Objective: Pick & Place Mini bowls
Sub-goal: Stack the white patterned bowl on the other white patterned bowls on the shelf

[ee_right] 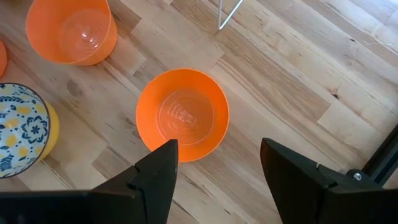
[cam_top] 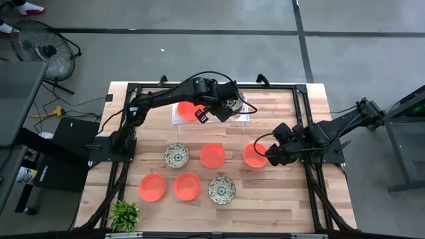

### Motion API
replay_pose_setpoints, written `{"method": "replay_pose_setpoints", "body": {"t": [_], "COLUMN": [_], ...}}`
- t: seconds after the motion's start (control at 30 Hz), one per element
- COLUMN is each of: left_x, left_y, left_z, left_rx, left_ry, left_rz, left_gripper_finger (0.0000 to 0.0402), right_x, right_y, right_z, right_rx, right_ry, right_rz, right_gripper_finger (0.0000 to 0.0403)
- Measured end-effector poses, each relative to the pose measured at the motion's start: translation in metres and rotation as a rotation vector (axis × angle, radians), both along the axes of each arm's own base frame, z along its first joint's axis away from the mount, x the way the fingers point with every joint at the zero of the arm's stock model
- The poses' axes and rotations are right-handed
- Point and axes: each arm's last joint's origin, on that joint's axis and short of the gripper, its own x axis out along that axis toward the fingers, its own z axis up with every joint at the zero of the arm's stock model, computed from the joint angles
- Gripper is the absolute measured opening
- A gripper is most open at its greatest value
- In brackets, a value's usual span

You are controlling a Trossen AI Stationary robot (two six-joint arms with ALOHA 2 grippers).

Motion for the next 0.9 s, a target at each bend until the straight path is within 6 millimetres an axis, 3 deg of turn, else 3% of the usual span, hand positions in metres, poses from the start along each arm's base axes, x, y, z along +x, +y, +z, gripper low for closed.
{"method": "replay_pose_setpoints", "body": {"t": [0.2,0.57,0.9], "left_x": [-0.002,-0.007,-0.014], "left_y": [0.000,-0.004,-0.012], "left_z": [-0.001,0.010,0.020], "left_rx": [-0.008,0.016,0.037], "left_ry": [0.020,-0.014,-0.019], "left_rz": [-0.002,0.001,0.003], "left_gripper_finger": [0.0042,0.0141,0.0149], "right_x": [0.000,0.001,0.001], "right_y": [0.000,0.000,0.000], "right_z": [0.000,0.000,0.000], "right_rx": [0.002,0.002,0.001], "right_ry": [-0.005,-0.007,-0.008], "right_rz": [0.000,0.005,0.013], "right_gripper_finger": [0.0216,0.0216,0.0216]}}
